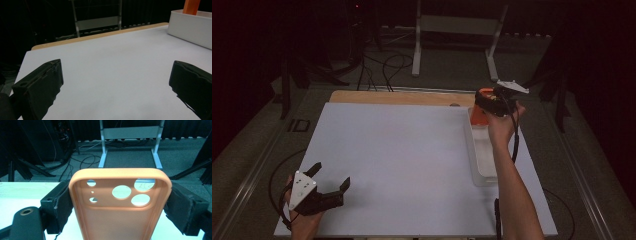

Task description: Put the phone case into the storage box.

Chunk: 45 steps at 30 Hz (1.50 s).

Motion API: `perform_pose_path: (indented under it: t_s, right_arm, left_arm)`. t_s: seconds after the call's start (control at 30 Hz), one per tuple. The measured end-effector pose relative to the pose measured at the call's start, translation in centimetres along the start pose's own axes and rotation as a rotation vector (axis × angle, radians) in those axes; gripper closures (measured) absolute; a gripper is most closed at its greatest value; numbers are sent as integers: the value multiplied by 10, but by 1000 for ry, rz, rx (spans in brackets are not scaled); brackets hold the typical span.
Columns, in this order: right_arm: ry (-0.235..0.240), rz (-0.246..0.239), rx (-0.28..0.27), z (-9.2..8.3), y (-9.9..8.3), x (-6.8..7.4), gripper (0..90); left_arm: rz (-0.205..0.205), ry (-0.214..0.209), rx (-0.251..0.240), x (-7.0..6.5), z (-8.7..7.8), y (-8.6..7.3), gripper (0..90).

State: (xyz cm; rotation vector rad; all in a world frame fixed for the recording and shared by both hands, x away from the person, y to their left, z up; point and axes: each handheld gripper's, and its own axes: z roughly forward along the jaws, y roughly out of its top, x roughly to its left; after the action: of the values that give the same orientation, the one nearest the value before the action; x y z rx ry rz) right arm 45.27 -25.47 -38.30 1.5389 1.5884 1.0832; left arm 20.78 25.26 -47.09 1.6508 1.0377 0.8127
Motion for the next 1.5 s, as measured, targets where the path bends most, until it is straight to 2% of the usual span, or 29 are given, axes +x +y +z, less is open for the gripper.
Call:
perform_pose_path:
  t_s: [0.37, 0.5, 0.77, 1.5]
  right_arm:
    - [-9, -4, 7, 3, -4, -4, 159]
    - [-20, -19, 12, 5, -5, -6, 159]
    - [-23, -4, 15, 7, -7, -11, 159]
    - [-21, -8, 44, 20, -16, -4, 159]
  left_arm:
    - [0, 2, -6, 0, -1, 1, 3]
    - [0, 3, -5, 0, -2, 1, 3]
    - [-3, 7, -8, 0, -3, 1, 3]
    - [-7, 7, -11, 1, -4, 0, 3]
